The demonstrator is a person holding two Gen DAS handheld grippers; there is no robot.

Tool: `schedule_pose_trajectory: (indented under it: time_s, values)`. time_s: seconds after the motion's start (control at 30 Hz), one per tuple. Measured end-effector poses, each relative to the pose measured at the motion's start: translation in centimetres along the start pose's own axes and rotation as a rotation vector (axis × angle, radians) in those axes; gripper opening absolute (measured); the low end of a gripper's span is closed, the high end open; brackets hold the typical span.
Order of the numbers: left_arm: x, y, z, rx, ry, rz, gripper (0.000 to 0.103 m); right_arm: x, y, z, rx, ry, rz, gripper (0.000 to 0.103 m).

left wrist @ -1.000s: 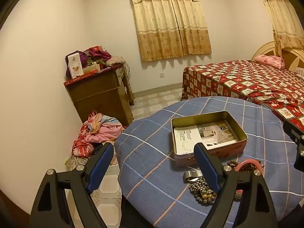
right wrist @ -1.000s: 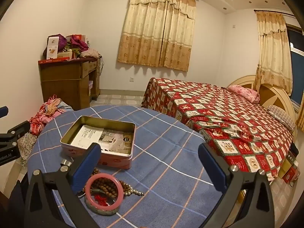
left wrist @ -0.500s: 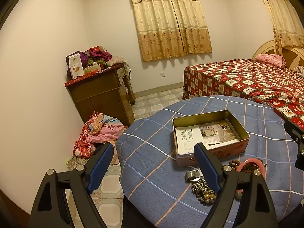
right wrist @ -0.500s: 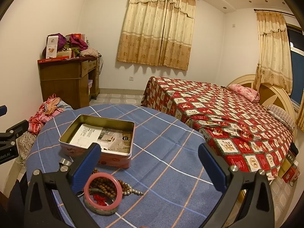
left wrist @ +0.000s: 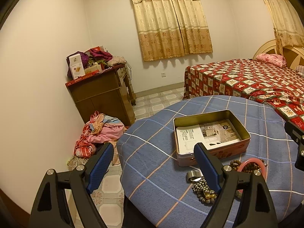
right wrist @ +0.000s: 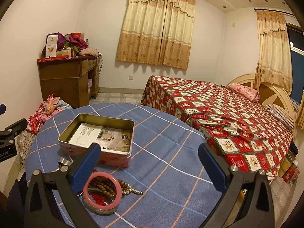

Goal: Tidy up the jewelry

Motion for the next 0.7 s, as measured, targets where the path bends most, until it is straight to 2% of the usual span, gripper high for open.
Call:
schedule_pose_trajectory:
  time_s: [0.7]
  values:
    - [0.11, 0.02, 0.0, 0.0, 0.0, 0.0, 0.086, 0.54, -0.6, 0.48, 0.001, 0.004, -0.005, 0.103]
Point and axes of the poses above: each gripper's, at about its wrist camera, not at the fingertips, and x roughly the way its jaws point, z to its right, y to its top, the point moved 3 cm from there along x, roughly the way its jaws point, and after that the axes turned 10 degrees about -z, right-handed, at the moved point
